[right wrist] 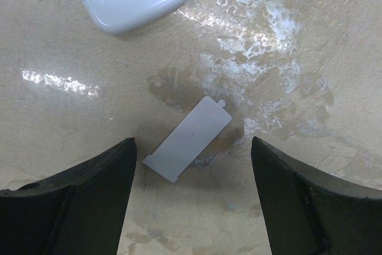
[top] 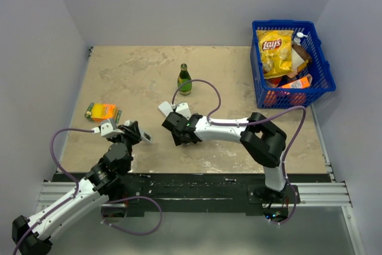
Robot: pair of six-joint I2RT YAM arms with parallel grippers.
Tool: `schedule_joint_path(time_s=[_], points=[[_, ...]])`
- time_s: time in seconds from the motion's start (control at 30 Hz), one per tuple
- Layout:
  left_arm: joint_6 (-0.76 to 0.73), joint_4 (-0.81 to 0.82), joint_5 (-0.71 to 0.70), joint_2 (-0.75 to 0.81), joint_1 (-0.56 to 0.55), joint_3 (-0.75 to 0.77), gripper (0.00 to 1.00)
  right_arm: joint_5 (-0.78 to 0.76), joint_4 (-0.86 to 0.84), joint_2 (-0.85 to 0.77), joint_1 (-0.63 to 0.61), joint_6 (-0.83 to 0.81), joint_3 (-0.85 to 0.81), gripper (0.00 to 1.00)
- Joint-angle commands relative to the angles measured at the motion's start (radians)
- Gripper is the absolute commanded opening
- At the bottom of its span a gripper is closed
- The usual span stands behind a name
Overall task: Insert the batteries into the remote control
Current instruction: Adjust the battery cover at the center of the board, then pick up the battery cover at the center of the board.
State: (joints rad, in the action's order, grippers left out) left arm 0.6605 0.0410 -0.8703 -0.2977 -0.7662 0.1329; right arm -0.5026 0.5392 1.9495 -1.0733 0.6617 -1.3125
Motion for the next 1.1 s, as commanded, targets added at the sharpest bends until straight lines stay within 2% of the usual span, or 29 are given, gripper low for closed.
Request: schedule_joint_path(time_s=[0.0, 0.33, 0.5, 0.53, 0.7, 1.07], points=[[-0.009, 0.04, -0.009, -0.001, -0.002, -0.001, 0.0, -0.056, 0.036, -0.044, -0.007, 0.003, 0.024, 0.79], [-0.007, 0.048, -0.001, 0.0, -0.002, -0.003, 0.0, -0.042, 0.084, -0.141, 0.003, 0.007, 0.128, 0.79], [-0.007, 0.049, 0.002, 0.002, -0.004, -0.004, 0.0, 0.048, 0.03, -0.196, 0.039, -0.036, 0.174, 0.78], [-0.006, 0.049, 0.002, 0.002, -0.002, -0.004, 0.0, 0.111, 0.019, -0.21, 0.045, -0.056, 0.174, 0.76], [-0.004, 0.059, 0.01, 0.0, -0.002, -0.007, 0.0, 0.237, -0.016, -0.202, 0.059, -0.086, 0.151, 0.69], [-0.009, 0.069, 0.019, 0.0, -0.002, -0.01, 0.0, 0.294, 0.013, -0.146, 0.09, -0.103, 0.128, 0.51]])
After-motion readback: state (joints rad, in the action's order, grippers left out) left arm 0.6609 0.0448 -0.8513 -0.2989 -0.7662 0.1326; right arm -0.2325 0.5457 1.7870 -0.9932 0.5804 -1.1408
